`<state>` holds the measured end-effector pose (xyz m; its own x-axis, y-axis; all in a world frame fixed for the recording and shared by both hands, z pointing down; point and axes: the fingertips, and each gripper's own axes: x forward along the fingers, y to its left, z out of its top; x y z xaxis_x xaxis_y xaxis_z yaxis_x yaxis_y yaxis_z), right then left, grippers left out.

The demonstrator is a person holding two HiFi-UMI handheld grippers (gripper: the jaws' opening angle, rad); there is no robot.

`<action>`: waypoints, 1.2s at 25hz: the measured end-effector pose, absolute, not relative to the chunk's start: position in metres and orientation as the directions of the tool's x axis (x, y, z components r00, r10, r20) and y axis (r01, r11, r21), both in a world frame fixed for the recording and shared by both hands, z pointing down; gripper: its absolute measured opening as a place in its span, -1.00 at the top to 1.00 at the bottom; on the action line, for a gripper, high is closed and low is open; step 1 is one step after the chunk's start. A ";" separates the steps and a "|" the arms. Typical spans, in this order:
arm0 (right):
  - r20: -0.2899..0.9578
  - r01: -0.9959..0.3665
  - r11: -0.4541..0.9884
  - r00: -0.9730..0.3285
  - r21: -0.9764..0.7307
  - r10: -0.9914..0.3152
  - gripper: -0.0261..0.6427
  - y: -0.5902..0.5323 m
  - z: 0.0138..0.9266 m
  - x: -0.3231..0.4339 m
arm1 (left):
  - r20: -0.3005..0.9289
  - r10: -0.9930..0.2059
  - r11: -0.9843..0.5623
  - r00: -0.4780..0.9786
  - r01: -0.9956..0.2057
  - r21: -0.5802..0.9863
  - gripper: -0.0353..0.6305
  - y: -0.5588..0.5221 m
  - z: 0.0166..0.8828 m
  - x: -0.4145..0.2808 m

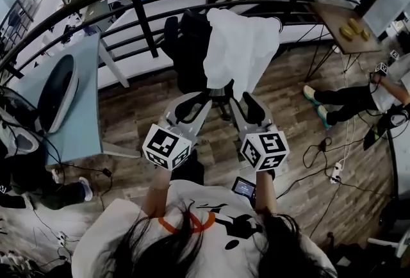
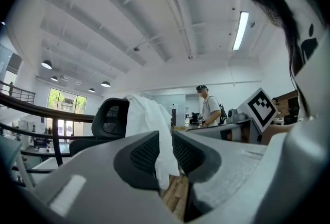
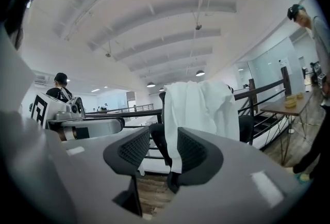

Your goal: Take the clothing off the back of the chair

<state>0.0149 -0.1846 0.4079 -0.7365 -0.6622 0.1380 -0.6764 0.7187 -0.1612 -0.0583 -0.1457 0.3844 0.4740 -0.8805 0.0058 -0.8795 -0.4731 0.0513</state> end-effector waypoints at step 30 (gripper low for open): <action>0.240 -0.841 0.539 -0.515 0.043 -0.823 -0.08 -0.356 0.399 -0.022 | 0.062 -0.765 -0.632 0.641 -0.766 0.118 0.51 -0.292 0.387 -0.178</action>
